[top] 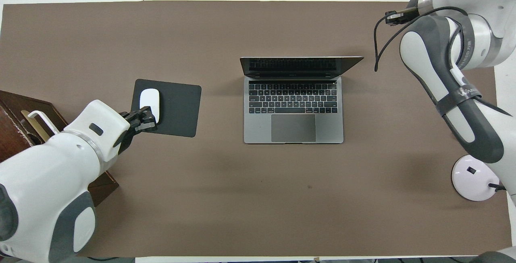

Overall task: Close laptop with both arms
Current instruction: 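Reach the left gripper to the laptop base while the right gripper nears the screen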

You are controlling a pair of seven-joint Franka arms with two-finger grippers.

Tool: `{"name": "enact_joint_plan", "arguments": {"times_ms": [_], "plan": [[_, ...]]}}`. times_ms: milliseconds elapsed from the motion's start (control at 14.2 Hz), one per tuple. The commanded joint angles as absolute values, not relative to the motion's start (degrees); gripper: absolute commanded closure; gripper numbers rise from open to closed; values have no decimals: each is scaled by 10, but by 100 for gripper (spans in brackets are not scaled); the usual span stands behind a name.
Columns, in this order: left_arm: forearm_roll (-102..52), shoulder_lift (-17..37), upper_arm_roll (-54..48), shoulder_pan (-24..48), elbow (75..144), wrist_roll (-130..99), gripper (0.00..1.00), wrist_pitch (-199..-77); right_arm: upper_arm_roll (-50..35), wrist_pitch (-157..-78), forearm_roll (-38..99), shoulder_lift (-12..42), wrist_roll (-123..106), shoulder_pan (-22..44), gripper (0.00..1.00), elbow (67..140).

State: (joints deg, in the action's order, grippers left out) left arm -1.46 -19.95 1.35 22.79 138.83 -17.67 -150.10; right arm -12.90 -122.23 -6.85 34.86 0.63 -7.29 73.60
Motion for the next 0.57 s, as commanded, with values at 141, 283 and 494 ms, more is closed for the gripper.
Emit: {"name": "enact_joint_plan", "arguments": {"times_ms": [141, 283, 494], "plan": [[-16, -203, 22, 288, 1483, -190, 100, -1651, -126, -1197, -88, 343, 85, -39, 100, 734], [-17, -174, 22, 309, 1500, -190, 100, -1714, -126, -1188, -101, 342, 125, -22, 100, 734], [-17, -105, 22, 343, 1501, -190, 100, -1809, -126, -1178, -104, 340, 173, 2, 100, 734]]}}
